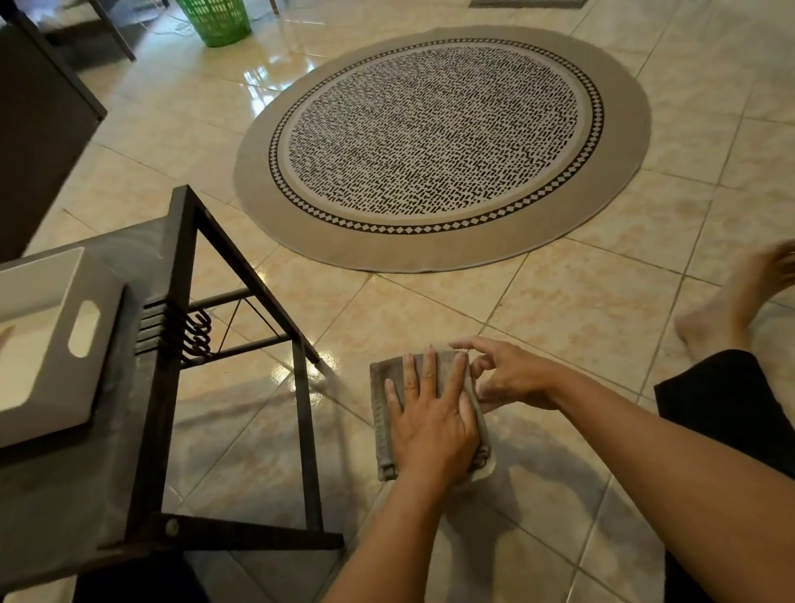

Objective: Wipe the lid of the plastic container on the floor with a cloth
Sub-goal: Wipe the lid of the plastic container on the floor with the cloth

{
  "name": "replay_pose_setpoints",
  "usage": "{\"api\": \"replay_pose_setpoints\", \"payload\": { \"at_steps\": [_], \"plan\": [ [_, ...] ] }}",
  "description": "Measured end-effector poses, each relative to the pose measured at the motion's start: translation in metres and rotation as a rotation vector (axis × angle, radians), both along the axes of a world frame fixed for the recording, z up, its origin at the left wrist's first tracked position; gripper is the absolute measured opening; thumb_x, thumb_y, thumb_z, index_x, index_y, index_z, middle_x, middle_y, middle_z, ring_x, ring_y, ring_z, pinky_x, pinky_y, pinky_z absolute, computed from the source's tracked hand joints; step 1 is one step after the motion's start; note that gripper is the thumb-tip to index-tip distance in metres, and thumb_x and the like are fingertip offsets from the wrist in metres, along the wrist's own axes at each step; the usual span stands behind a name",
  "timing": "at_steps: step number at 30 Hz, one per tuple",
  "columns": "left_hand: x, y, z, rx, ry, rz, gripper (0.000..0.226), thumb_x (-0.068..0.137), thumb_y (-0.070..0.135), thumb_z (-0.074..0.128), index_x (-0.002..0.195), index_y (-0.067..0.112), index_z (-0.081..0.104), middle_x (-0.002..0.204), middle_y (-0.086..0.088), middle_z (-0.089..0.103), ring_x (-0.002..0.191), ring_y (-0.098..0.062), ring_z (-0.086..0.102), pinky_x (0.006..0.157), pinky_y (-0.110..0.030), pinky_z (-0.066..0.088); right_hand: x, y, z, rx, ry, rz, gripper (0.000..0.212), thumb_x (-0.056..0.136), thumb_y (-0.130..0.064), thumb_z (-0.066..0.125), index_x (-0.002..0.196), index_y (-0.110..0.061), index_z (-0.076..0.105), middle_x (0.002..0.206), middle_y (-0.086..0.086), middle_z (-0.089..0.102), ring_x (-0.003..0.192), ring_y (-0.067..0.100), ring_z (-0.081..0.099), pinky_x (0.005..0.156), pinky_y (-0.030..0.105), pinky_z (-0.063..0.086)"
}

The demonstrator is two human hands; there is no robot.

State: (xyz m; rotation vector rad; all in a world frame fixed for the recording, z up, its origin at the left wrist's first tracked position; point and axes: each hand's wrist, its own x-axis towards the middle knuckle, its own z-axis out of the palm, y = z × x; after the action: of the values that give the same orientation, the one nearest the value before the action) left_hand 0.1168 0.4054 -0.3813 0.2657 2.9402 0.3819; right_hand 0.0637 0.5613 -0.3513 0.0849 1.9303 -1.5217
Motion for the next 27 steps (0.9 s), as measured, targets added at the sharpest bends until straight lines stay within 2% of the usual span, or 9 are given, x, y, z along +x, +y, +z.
{"api": "replay_pose_setpoints", "payload": {
  "at_steps": [2,5,8,11,16,20,27],
  "plan": [
    [-0.008,-0.007,0.001,-0.004,-0.010,0.015,0.058,0.102,0.046,0.012,0.151,0.044,-0.018,0.162,0.003,-0.025,0.145,-0.021,-0.031,0.119,-0.052,-0.016,0.001,0.000,-0.002,-0.001,0.008,-0.015,0.079,0.081,0.020,0.058,0.146,-0.021,0.040,0.098,0.019,0.056,0.084,0.027,0.066,0.080,0.048,0.062],
    [-0.006,-0.016,0.000,0.007,-0.039,0.105,0.059,0.102,0.044,0.013,0.149,0.040,-0.023,0.161,0.001,-0.030,0.144,-0.023,-0.033,0.118,-0.054,-0.016,0.001,0.000,-0.003,0.013,0.019,-0.024,0.080,0.081,0.018,0.062,0.147,-0.022,0.039,0.096,0.017,0.057,0.083,0.026,0.067,0.078,0.046,0.063],
    [0.018,-0.009,-0.004,0.012,-0.044,0.164,0.061,0.102,0.045,0.013,0.146,0.038,-0.029,0.159,-0.002,-0.034,0.142,-0.025,-0.038,0.115,-0.053,-0.023,0.001,-0.002,-0.004,0.011,0.022,-0.028,0.080,0.081,0.018,0.062,0.147,-0.021,0.039,0.096,0.016,0.058,0.083,0.025,0.067,0.074,0.041,0.063],
    [0.033,0.007,-0.010,-0.003,-0.020,0.134,0.061,0.100,0.047,0.012,0.147,0.037,-0.025,0.158,-0.002,-0.032,0.143,-0.027,-0.035,0.110,-0.050,-0.028,0.001,-0.001,-0.004,0.002,0.016,-0.031,0.079,0.080,0.019,0.060,0.147,-0.019,0.040,0.092,0.014,0.057,0.081,0.024,0.064,0.073,0.041,0.063],
    [-0.002,0.010,-0.005,-0.026,-0.001,0.099,0.061,0.101,0.044,0.015,0.149,0.036,-0.023,0.160,-0.003,-0.028,0.146,-0.028,-0.029,0.114,-0.052,-0.021,0.001,-0.001,-0.002,0.016,0.023,-0.019,0.080,0.079,0.023,0.052,0.146,-0.018,0.041,0.089,0.014,0.054,0.080,0.024,0.063,0.073,0.041,0.063],
    [-0.026,-0.004,-0.002,-0.023,-0.024,0.089,0.061,0.101,0.042,0.016,0.147,0.037,-0.025,0.162,-0.004,-0.026,0.145,-0.028,-0.030,0.114,-0.053,-0.020,0.001,-0.002,-0.004,0.007,0.024,-0.025,0.080,0.081,0.019,0.058,0.148,-0.020,0.038,0.090,0.014,0.056,0.080,0.025,0.064,0.072,0.040,0.063],
    [0.006,-0.021,-0.009,0.002,-0.030,0.151,0.062,0.101,0.044,0.011,0.148,0.036,-0.029,0.159,-0.003,-0.034,0.144,-0.026,-0.035,0.119,-0.054,-0.013,0.003,-0.002,-0.009,0.001,0.048,-0.046,0.077,0.082,0.017,0.060,0.146,-0.020,0.041,0.089,0.012,0.059,0.078,0.021,0.067,0.068,0.034,0.063]
  ]
}}
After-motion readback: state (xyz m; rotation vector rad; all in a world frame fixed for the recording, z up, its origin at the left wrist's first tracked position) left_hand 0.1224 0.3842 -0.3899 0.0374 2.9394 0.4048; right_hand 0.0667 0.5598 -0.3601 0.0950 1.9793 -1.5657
